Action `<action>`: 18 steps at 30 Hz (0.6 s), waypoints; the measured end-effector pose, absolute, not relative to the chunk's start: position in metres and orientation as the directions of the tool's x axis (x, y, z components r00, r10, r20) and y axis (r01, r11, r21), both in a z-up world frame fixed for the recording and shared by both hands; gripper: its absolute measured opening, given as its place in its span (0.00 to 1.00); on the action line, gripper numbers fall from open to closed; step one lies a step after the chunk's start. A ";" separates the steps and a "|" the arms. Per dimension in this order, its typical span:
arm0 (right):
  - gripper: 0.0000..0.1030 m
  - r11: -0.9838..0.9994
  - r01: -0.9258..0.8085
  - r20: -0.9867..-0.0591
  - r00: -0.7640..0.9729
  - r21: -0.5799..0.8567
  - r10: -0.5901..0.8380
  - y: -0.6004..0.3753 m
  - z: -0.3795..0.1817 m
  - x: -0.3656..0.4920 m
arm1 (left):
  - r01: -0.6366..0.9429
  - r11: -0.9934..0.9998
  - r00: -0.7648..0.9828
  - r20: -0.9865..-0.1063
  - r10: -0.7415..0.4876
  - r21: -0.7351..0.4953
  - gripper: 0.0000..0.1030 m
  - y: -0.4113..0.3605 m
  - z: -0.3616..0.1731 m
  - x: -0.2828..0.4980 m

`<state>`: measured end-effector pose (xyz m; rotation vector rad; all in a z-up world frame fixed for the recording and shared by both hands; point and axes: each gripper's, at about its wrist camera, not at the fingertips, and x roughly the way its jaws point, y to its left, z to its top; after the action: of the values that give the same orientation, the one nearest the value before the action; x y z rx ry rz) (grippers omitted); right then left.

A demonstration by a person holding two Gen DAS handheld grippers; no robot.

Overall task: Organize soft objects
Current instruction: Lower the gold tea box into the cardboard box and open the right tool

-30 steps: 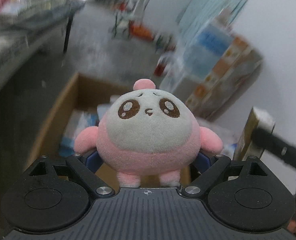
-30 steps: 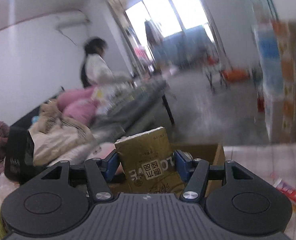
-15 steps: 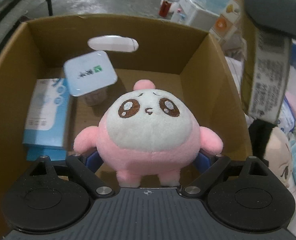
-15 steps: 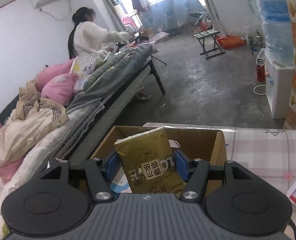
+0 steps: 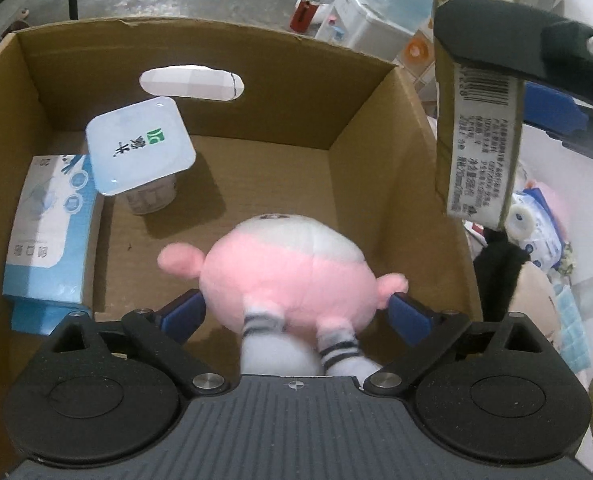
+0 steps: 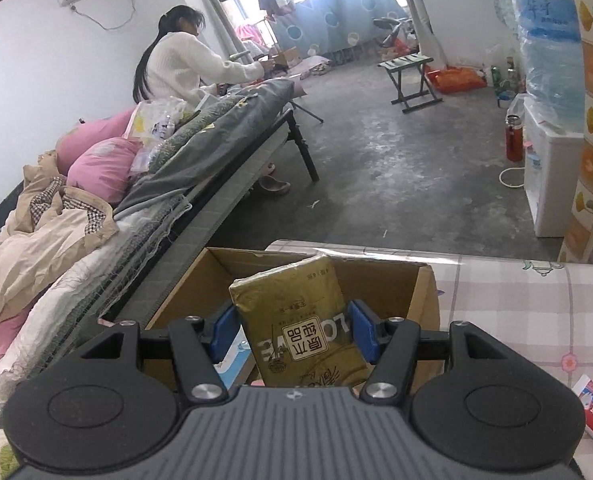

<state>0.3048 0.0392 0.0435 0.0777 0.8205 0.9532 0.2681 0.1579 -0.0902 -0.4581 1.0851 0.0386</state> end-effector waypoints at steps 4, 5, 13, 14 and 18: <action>0.36 0.606 -0.705 -0.598 0.320 0.368 0.735 0.044 0.049 0.299 | -0.252 0.904 0.503 -0.845 -0.183 -0.346 0.95 0.163 -0.077 0.254; 0.36 0.607 -0.708 -0.600 0.322 0.361 0.732 0.045 0.051 0.298 | -0.248 0.905 0.515 -0.838 -0.179 -0.346 0.95 0.165 -0.073 0.249; 0.36 0.605 -0.729 -0.637 0.307 0.321 0.707 0.058 0.057 0.284 | -0.284 0.890 0.572 -0.808 -0.143 -0.358 0.94 0.186 -0.043 0.215; 0.36 0.603 -0.731 -0.644 0.300 0.318 0.703 0.059 0.057 0.282 | -0.290 0.888 0.585 -0.800 -0.131 -0.358 0.94 0.189 -0.037 0.209; 0.36 0.601 -0.746 -0.699 0.265 0.288 0.664 0.072 0.050 0.279 | -0.359 0.871 0.631 -0.775 -0.039 -0.335 0.94 0.202 -0.022 0.184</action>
<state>0.2794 0.0724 0.0495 -0.1066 0.8871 0.9543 0.1838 0.2024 -0.0222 -0.4944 0.8774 0.1919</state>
